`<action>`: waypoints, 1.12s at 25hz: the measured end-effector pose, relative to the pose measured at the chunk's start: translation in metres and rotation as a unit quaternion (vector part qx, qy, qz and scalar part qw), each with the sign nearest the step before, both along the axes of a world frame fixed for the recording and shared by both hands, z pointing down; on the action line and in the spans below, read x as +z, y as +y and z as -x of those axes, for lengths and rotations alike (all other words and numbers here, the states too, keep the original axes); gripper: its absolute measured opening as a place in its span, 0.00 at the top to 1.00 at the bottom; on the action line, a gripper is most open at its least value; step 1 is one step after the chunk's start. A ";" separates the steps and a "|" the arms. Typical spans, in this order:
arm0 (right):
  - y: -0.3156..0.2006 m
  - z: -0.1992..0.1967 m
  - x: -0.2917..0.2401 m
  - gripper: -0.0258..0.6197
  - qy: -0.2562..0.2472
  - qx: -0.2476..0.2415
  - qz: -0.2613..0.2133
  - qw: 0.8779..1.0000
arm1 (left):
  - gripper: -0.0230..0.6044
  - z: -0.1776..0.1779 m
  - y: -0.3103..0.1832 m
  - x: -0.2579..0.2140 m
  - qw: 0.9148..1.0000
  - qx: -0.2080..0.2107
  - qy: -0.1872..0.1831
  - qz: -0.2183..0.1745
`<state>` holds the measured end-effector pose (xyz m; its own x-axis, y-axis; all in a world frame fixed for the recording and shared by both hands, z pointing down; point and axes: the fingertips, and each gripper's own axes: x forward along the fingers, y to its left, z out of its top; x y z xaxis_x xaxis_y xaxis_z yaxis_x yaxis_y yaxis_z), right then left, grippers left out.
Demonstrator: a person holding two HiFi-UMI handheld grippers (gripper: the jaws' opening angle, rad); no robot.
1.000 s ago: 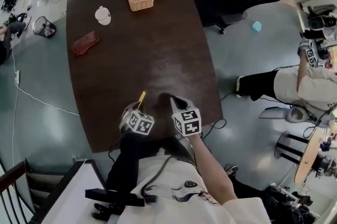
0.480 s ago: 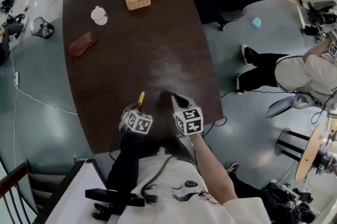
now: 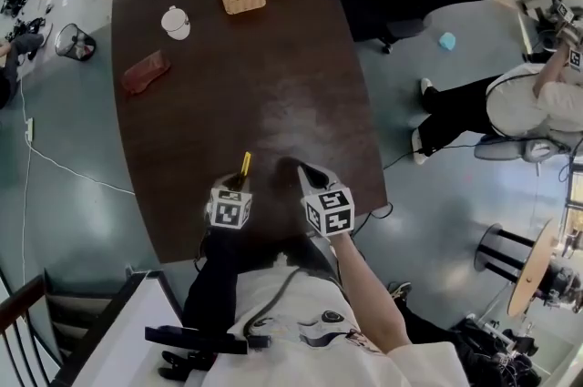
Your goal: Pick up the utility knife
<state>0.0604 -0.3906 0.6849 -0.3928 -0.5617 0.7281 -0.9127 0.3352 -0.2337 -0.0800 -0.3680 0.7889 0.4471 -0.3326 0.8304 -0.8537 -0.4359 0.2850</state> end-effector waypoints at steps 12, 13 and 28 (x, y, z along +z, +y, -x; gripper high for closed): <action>0.013 0.008 -0.042 0.96 -0.035 -0.029 -0.067 0.997 | 0.86 0.012 -0.036 -0.132 0.967 -0.086 0.043 -0.237; 0.015 0.008 -0.047 0.96 -0.038 -0.034 -0.076 0.996 | 0.86 0.014 -0.035 -0.144 0.961 -0.093 0.043 -0.256; 0.083 -0.012 -0.155 0.96 -0.059 -0.057 -0.240 0.967 | 0.86 0.014 0.049 -0.263 0.902 -0.161 0.047 -0.398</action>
